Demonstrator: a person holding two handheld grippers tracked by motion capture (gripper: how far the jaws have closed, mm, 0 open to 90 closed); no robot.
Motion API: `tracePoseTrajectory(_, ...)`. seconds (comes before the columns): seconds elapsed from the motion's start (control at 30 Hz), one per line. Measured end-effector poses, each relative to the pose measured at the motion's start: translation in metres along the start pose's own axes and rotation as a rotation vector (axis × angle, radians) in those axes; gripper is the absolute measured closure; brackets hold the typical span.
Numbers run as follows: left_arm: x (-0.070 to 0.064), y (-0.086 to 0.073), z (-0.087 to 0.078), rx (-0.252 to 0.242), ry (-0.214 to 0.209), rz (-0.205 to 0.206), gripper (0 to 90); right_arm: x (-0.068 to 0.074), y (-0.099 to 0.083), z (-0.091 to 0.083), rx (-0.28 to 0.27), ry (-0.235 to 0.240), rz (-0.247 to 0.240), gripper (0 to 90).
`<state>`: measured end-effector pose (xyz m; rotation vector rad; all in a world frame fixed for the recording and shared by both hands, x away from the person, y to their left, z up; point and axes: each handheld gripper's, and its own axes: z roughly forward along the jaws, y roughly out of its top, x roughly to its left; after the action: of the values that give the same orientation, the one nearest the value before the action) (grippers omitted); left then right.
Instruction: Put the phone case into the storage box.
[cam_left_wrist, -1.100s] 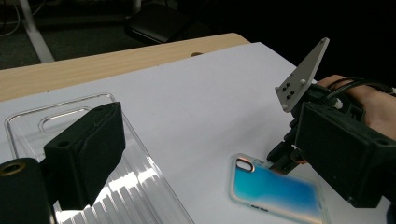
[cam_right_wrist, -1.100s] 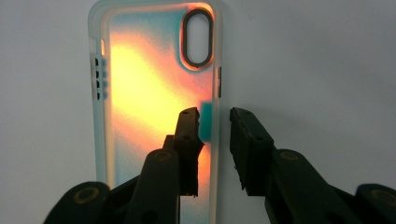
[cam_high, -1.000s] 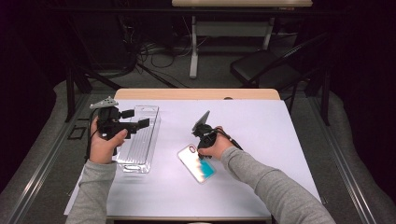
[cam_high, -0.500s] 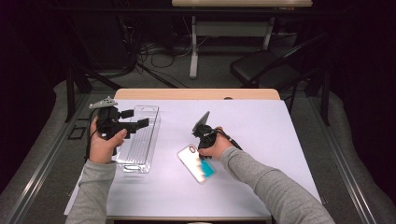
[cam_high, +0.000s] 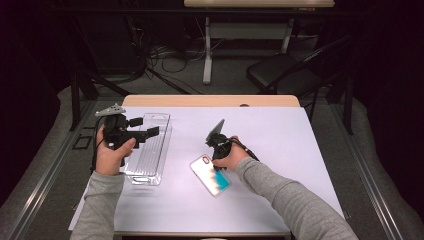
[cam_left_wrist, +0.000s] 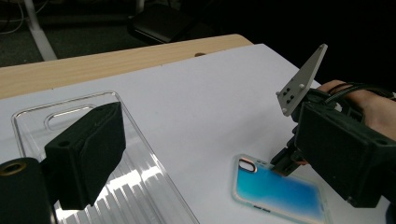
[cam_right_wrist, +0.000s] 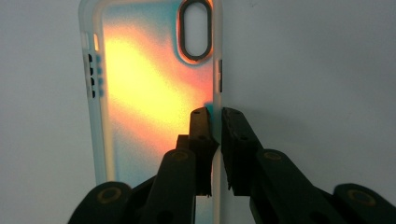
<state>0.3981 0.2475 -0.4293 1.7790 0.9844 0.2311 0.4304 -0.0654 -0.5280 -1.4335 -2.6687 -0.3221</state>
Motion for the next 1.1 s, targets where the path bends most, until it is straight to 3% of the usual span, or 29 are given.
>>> tracePoseTrajectory(0.87, 0.0017, -0.0005, -0.0008, -0.005, 0.005, -0.009, 8.9, -0.0011, 0.0003, -0.0016, 0.012, -0.012, -0.005, 86.5)
tracePoseTrajectory(1.1, 0.0020, -0.0005, -0.0013, -0.005, 0.005, -0.008, 8.9, 0.0001, -0.0008, 0.0005, -0.021, -0.001, 0.008, 86.7)
